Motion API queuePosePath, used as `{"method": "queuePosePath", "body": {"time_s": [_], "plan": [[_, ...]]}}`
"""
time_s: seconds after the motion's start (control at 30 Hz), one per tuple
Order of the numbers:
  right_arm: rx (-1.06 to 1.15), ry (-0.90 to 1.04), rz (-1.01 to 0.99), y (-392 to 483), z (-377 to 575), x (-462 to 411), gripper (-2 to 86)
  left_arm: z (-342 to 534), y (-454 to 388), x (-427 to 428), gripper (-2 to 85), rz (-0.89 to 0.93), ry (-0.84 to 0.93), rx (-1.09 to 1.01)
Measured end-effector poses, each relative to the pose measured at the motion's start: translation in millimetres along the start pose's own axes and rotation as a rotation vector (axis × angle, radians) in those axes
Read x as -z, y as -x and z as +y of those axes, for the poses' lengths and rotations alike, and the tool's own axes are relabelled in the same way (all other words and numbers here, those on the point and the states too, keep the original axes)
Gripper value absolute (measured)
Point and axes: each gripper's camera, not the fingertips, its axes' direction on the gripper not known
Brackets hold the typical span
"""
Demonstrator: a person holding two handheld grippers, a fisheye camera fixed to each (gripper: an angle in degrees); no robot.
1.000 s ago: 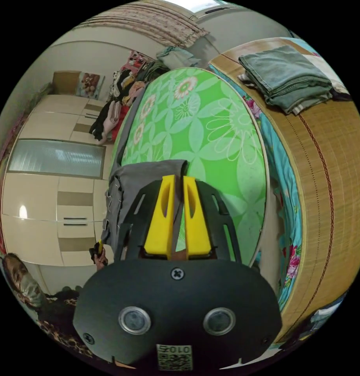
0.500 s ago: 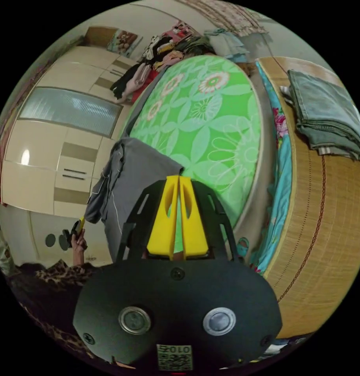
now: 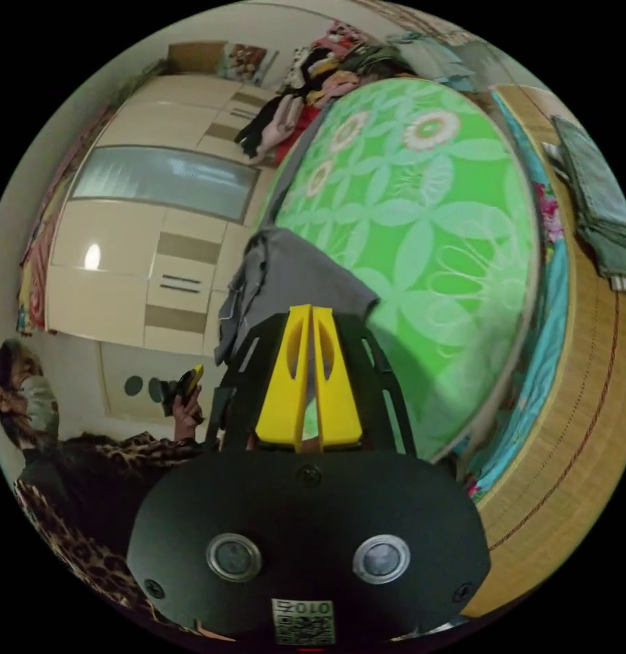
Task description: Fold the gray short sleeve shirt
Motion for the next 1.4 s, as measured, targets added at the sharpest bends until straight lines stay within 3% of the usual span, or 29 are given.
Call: {"method": "queuePosePath", "body": {"time_s": [0.27, 0.47, 0.6, 0.73, 0.87, 1.03, 1.17, 1.4], "plan": [[0.293, 0.313, -0.128, 86.7, -50.0, -115.3, 11.8, 35.1, -7.4, 30.6, -0.3, -0.111, -0.025, 0.046], [0.594, 0.471, -0.085, 246.0, -75.4, -250.3, 12.0, 11.4, 10.5, 23.7, -0.2, -0.064, 0.056, -0.081], [0.712, 0.610, 0.111, 348.7, -76.3, -372.1, 12.6, -11.4, 41.3, 22.4, -0.2, 0.041, 0.083, -0.162], [0.811, 0.637, 0.458, 404.7, -80.3, -493.9, 13.0, -35.6, 90.1, 24.3, -0.2, 0.208, 0.104, -0.175], [0.794, 0.740, 0.525, 416.9, -81.8, -569.6, 13.2, -52.1, 127.8, 27.5, -0.2, 0.287, 0.112, -0.171], [0.888, 0.797, 0.924, 407.7, -60.8, -640.5, 7.6, -68.6, 156.4, 26.8, -0.2, 0.353, 0.148, -0.194], [0.878, 0.658, 0.881, 411.1, -72.8, -630.8, 3.1, -77.6, 168.0, 24.3, -0.2, 0.378, 0.165, -0.190], [0.595, 0.494, 0.360, 408.7, -167.6, -596.6, 3.4, -106.9, 167.0, 25.9, -0.2, 0.413, 0.129, -0.219]]}}
